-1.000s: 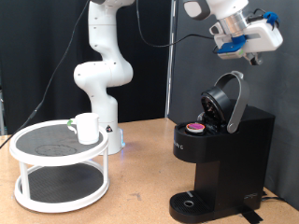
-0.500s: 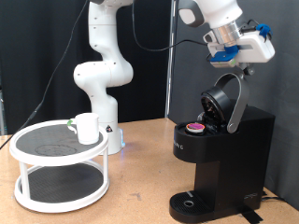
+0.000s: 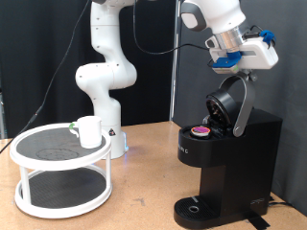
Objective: Make a cup of coffee with the keurig machine
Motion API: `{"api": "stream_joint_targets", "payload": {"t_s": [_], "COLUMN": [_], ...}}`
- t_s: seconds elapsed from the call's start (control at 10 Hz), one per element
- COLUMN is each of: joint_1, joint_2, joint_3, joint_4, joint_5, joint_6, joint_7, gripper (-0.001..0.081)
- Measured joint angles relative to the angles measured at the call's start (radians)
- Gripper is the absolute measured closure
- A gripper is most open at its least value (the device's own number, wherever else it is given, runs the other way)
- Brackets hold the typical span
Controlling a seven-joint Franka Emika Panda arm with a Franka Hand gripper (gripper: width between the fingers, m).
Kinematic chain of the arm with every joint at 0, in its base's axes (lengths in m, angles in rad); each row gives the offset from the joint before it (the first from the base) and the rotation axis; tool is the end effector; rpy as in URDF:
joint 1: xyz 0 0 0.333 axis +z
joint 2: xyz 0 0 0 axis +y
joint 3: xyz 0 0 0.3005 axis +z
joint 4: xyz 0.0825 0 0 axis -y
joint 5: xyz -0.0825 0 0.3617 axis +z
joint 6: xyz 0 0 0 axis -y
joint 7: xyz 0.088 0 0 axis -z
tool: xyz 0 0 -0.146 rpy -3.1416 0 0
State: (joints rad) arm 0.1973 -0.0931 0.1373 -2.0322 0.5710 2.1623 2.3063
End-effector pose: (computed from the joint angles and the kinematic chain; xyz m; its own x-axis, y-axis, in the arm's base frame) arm 0.5003 0.2168 0.4734 -0.5945 -0.6589 -0.4609 -0.7966 0.5608 0.2258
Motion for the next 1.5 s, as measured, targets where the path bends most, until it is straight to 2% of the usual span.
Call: {"api": "stream_joint_targets", "payload": {"t_s": [0.5, 1.5], "joint_1": [-0.002, -0.013], "joint_2": [-0.044, -0.062], "joint_3": [-0.007, -0.013], "joint_4": [-0.047, -0.051], "joint_5": [0.023, 0.052], "joint_6": [0.002, 0.024], "joint_7": [-0.041, -0.039], "gripper": [0.0802, 0.0802]}}
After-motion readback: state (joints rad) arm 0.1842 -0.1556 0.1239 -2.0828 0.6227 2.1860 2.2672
